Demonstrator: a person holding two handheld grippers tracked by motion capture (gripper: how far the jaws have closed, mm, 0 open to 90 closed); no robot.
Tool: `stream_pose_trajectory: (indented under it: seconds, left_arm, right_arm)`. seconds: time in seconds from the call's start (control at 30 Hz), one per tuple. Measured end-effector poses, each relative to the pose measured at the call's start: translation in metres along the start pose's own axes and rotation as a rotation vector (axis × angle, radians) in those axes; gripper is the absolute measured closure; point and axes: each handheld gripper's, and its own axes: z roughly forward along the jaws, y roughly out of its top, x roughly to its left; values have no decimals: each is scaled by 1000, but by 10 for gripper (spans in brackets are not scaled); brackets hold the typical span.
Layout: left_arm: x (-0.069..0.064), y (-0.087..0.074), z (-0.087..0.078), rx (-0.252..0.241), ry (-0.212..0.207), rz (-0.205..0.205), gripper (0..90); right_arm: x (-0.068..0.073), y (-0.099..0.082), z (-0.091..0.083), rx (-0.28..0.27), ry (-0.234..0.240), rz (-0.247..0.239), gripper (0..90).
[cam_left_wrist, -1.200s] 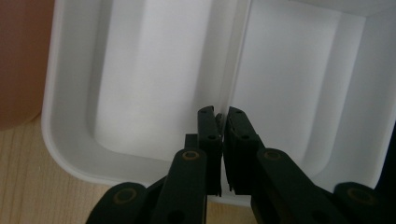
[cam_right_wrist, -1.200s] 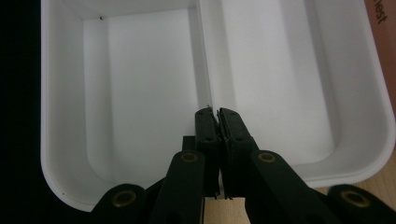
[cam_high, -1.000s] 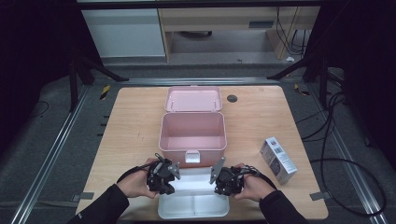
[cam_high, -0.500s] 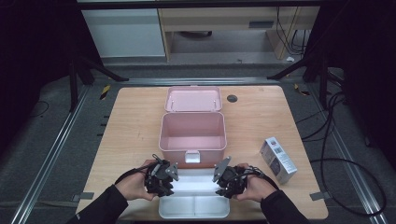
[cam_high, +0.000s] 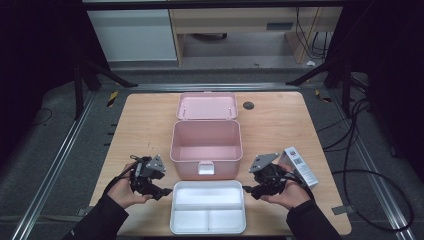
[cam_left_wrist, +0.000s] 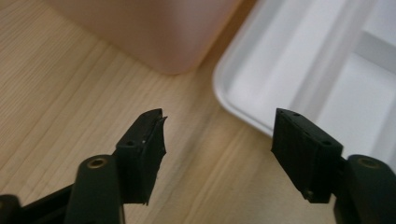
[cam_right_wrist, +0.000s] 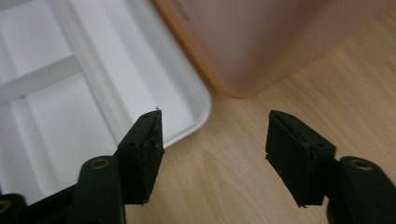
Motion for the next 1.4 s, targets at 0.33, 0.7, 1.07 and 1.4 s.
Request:
stream_pose_trajectory:
  seconds: [0.33,0.7,1.07,1.4]
  left_arm:
    - [23,1,-11,-150,126,-208,251]
    - [33,-22,-8,-206,264,-339,238]
    - [45,-42,-5,-207,290,-387,243]
    - [46,-43,-2,-218,281,-389,247]
  right_arm:
    - [-44,6,-42,-145,-194,186,297]
    - [-74,2,-61,-138,-372,295,263]
    - [-84,-36,-53,-5,-374,380,236]
    - [-85,-59,-44,126,-348,412,246]
